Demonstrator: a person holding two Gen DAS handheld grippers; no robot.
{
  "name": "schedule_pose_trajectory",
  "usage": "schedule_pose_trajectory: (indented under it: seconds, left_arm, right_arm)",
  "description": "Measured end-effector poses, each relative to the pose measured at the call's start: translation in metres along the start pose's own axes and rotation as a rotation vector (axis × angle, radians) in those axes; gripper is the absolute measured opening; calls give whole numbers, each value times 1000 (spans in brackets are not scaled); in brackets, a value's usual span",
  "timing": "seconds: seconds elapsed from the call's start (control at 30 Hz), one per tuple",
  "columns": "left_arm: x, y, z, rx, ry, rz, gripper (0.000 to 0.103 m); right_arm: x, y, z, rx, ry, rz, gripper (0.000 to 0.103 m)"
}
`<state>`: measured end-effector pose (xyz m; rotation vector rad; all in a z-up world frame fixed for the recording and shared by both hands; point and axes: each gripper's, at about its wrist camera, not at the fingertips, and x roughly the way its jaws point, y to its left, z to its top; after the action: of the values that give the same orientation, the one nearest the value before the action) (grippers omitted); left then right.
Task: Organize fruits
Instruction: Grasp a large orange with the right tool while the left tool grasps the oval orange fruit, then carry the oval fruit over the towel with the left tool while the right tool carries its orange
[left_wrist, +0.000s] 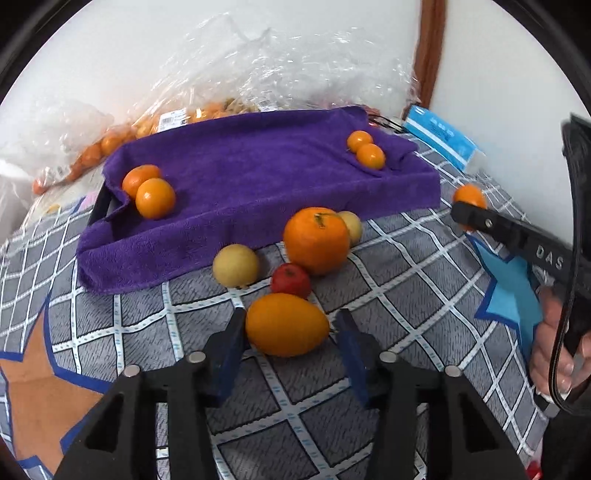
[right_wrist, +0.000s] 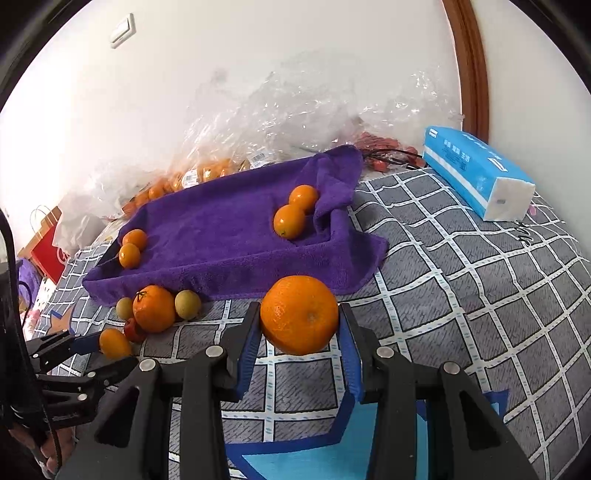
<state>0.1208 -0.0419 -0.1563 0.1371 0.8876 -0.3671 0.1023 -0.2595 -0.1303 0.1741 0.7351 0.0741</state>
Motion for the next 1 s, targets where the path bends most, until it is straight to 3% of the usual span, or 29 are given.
schedule_pose_trajectory:
  seconds: [0.27,0.47,0.77,0.87,1.0]
  left_arm:
    - [2,7,2,-36,-3,-40,46]
    - [3,2,2,-17,3,-14,46]
    - [2,6,2,-43,0,-32,45]
    - [0,9,1,-62,-9,-62,45]
    - [-9,20,-3,-103,-50,-155,44]
  right_arm:
    - [-1,1,0,1,-9,-6,40]
    - [-4,6,-1,-24,-14,-1,40]
    - [-2,6,-1,-16,-5,0,40]
    - [-2,6,-1,-15,-6,4,40]
    - [-3,7,-1,-18,-13,7,40]
